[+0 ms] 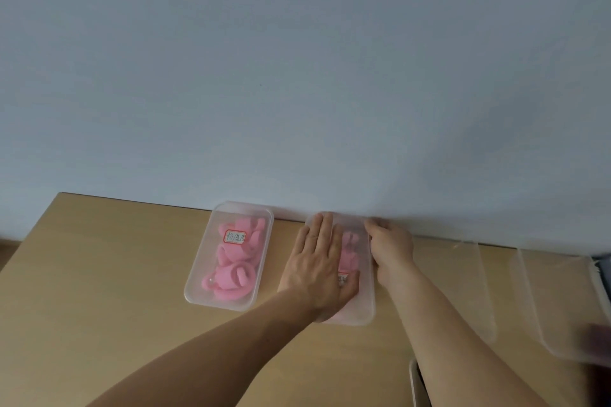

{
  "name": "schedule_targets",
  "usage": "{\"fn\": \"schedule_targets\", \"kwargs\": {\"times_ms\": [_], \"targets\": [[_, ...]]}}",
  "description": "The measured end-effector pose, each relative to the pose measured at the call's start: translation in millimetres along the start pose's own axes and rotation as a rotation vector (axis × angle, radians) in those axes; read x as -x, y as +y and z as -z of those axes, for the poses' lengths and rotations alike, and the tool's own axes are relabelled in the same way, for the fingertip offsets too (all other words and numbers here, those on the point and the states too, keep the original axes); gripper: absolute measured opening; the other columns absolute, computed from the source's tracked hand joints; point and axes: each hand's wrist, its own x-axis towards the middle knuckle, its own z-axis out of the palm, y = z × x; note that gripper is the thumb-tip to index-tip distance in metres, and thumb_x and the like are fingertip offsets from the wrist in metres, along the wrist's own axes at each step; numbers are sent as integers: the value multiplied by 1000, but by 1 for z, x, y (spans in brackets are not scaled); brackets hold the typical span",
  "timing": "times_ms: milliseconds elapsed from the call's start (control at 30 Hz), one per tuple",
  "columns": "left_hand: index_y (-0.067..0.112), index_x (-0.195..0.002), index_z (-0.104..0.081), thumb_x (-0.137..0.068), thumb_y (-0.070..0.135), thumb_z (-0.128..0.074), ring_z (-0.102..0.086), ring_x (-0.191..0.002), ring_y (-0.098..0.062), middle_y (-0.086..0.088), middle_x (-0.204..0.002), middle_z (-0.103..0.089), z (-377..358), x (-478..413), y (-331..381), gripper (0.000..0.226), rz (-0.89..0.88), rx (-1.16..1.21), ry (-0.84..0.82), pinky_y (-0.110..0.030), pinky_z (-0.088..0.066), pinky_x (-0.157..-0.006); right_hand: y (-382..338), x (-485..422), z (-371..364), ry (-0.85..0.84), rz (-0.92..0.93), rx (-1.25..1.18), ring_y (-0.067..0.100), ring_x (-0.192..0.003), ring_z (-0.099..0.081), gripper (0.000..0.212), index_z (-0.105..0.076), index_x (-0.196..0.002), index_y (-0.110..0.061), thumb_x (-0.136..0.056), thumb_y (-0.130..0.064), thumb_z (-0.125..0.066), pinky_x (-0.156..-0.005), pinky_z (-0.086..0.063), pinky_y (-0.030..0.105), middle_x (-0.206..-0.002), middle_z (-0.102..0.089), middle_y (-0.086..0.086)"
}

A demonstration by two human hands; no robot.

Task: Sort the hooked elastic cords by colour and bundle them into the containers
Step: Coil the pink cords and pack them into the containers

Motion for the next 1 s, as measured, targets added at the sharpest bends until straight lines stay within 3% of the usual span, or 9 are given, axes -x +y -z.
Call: {"fn": "schedule_targets", "kwargs": {"times_ms": [67, 133, 200, 300, 400, 567, 733, 900, 1000], "targets": [[5, -154, -5, -95, 59, -13, 22, -147, -27, -15, -161, 12, 0, 0, -1, 81, -5, 18, -7, -41, 12, -118, 0, 3, 0, -4, -2, -18, 18, -62, -52, 28, -63, -63, -12, -88, -25, -66, -61, -42, 31, -63, -60, 5], [3, -153, -13, -96, 59, -16, 14, -148, -29, -17, -161, 3, -1, 1, -1, 79, 0, 19, -1, -41, 9, -118, 1, 14, 3, 23, 64, 58, 19, -60, -50, 31, -59, -61, -13, -90, -25, -64, -58, -39, 29, -60, -58, 5], [2, -152, -19, -97, 58, -11, 9, -148, -31, -19, -160, -2, -3, 1, 1, 79, 3, 24, 13, -41, 6, -118, 8, 30, 9, 24, 81, 103, 19, -65, -57, 21, -63, -71, -13, -91, -20, -61, -62, -44, 30, -71, -65, 7], [5, -153, 0, -86, 61, 20, 24, -145, -29, -16, -159, 17, -2, 1, 0, 90, -6, 46, -26, -42, 12, -120, 27, 50, 21, 8, 60, 110, 19, -81, -64, 9, -65, -83, -16, -91, -14, -61, -73, -53, 35, -85, -68, 1], [5, -152, 10, -74, 58, 36, 29, -143, -28, -15, -155, 26, 4, 1, 2, 97, -23, 31, -61, -43, 13, -120, 35, 55, 25, 35, 90, 145, 19, -82, -66, 11, -63, -80, -21, -90, -17, -62, -78, -56, 42, -84, -68, -1], [5, -153, 8, -82, 55, 19, 31, -141, -26, -17, -159, 22, 3, 1, 3, 87, 8, 6, -68, -42, 14, -120, 35, 67, 31, -8, 63, 123, 20, -81, -65, 6, -65, -84, -18, -89, -16, -62, -71, -54, 36, -84, -68, 1], [5, -153, 9, -84, 55, 15, 27, -145, -26, -17, -159, 22, 2, 0, 3, 85, -3, 12, -77, -40, 17, -119, 63, 89, 42, -45, 19, 27, 17, -61, -54, 6, -65, -88, -13, -91, -18, -63, -58, -42, 30, -73, -63, 3], [5, -152, 10, -87, 55, 12, 27, -146, -27, -17, -159, 22, 3, 0, 1, 83, 4, -20, -80, -40, 18, -118, 62, 95, 46, -99, 6, -66, 14, -48, -48, 6, -63, -93, -7, -93, -12, -61, -46, -41, 23, -63, -56, 4], [4, -153, 9, -87, 55, 12, 25, -146, -28, -17, -160, 21, 2, -1, 1, 83, -4, -31, -85, -41, 17, -119, 72, 103, 51, -127, 1, -108, 20, -54, -51, 6, -63, -96, -3, -91, -5, -63, -48, -45, 25, -68, -57, 12]]}}
